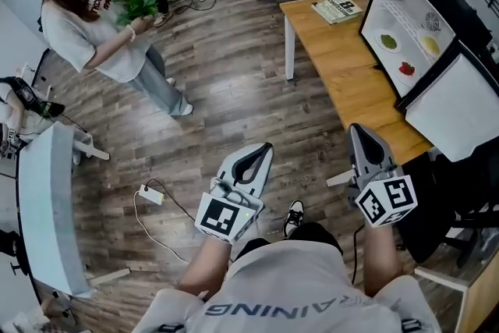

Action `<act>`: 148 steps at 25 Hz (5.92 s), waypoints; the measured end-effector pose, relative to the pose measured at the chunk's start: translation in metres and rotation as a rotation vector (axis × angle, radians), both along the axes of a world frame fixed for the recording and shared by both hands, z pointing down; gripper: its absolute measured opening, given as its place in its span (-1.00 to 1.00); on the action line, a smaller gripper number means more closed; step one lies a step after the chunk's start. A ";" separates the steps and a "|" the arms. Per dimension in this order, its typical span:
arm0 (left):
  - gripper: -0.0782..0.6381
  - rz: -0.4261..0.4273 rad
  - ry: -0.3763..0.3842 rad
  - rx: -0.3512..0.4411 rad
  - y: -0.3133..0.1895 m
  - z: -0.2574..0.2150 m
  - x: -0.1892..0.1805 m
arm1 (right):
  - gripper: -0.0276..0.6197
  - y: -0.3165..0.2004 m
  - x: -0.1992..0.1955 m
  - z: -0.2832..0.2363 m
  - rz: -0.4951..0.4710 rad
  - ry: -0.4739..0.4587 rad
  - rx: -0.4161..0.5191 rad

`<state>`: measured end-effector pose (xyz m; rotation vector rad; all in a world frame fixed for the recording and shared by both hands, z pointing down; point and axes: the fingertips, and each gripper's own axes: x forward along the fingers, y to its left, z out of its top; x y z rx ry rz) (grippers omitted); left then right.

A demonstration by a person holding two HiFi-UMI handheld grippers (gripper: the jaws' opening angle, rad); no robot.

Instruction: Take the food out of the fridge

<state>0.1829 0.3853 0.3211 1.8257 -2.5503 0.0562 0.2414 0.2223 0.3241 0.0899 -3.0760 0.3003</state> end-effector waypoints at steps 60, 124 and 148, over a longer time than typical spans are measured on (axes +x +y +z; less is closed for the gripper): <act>-0.76 0.770 0.013 -0.050 -0.397 0.012 -0.233 | -0.85 -0.286 -0.135 0.049 0.778 0.048 -0.114; -0.76 1.075 0.115 -0.209 -0.513 0.084 -0.232 | -0.60 -0.472 -0.066 0.297 1.507 -0.698 -1.356; -0.76 1.087 0.092 -0.204 -0.513 0.082 -0.228 | -0.80 -0.434 -0.062 0.308 1.507 -0.656 -1.397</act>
